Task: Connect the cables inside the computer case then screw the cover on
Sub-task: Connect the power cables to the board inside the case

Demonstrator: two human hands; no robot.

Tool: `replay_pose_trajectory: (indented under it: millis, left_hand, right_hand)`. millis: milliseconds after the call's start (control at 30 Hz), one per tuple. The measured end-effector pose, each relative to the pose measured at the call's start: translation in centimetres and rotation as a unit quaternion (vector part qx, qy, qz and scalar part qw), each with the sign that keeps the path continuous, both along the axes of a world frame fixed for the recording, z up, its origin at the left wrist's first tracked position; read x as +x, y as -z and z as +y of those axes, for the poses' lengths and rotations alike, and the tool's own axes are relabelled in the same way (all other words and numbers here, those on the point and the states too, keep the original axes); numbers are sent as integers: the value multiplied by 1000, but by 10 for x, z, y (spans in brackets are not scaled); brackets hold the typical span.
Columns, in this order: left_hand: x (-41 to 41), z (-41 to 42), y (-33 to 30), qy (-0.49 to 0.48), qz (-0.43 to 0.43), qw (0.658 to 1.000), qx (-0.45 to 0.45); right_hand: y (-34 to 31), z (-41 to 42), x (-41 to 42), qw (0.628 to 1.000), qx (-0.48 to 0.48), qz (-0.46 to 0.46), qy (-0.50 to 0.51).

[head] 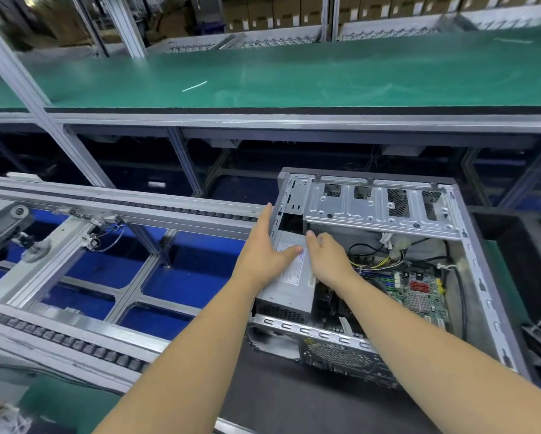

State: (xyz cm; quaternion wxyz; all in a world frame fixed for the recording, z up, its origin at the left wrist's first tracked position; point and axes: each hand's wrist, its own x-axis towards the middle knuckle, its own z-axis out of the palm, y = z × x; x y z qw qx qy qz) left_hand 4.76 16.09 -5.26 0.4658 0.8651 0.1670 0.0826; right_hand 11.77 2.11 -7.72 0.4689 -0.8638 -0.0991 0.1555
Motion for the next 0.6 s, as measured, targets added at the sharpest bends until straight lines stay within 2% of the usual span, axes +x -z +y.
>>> replay_pose_trajectory:
  millis: [167,233,333,367,433,600]
  left_hand:
    - [-1,-1,-1,-12,9,1000,-1]
    - [0,-1,-1,-21,16,1000,-9]
    - [2,0,-1,-33,28,999,-24]
    - [4,0,-1,-35,29,999,-28]
    - [7,-2,-2,-43,30,998,-29]
    - [7,-1,-2,-41,38,998,-31]
  right_hand:
    - [-5,-2,-2,998,46,-9,31]
    - [-5,-4,-6,995,80,54,21]
    - [-6,-5,-14,966,145,214,5]
    - [-5,-4,-13,967,131,218,-1]
    - [-7,0,-10,982,92,166,4]
    - [-7,-2,-9,990,76,123,-3]
